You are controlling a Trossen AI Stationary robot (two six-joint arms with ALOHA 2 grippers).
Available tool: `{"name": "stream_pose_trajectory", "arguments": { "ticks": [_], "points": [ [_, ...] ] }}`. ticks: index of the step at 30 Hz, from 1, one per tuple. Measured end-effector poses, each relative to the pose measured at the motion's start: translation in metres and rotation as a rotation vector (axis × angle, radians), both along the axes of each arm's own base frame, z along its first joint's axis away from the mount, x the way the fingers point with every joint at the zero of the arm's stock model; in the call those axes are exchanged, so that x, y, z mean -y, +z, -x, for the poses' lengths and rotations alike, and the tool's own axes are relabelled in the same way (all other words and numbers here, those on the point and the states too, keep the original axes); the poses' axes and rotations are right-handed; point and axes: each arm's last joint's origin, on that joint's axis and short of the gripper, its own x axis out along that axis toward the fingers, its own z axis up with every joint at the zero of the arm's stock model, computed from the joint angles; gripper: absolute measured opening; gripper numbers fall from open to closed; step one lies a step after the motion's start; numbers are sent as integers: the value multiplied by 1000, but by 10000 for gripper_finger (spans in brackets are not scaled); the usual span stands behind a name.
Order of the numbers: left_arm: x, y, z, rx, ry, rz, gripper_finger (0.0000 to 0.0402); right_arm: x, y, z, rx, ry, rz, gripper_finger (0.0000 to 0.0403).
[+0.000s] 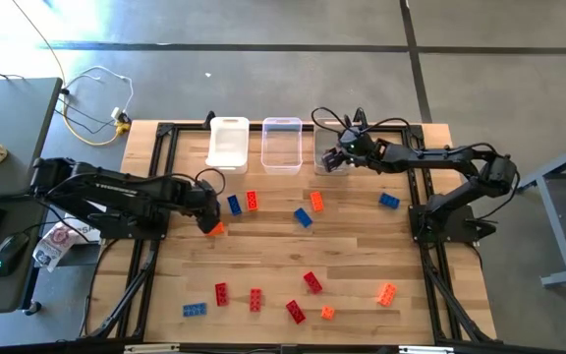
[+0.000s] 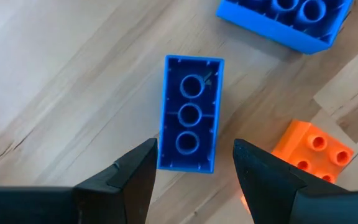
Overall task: Sort & place blocks by color
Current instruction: Put the blue game piece into the white bin
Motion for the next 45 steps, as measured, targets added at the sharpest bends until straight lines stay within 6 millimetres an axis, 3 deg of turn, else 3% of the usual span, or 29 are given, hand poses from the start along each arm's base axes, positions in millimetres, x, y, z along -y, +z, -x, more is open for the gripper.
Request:
{"name": "stream_pose_trajectory", "arguments": {
  "ticks": [30, 38, 45],
  "points": [
    [-4, -26, -14, -154, -38, -61, 187, -2, 1, -1, 4, 90, -9, 146],
    [-4, -26, -13, -163, -69, -65, 111, -15, 25, 1, 58, 124, 71, 133],
    [-4, -20, -11, -106, -54, -75, 110, -35, 42, 0, 124, 198, 96, 133]
  ]
}}
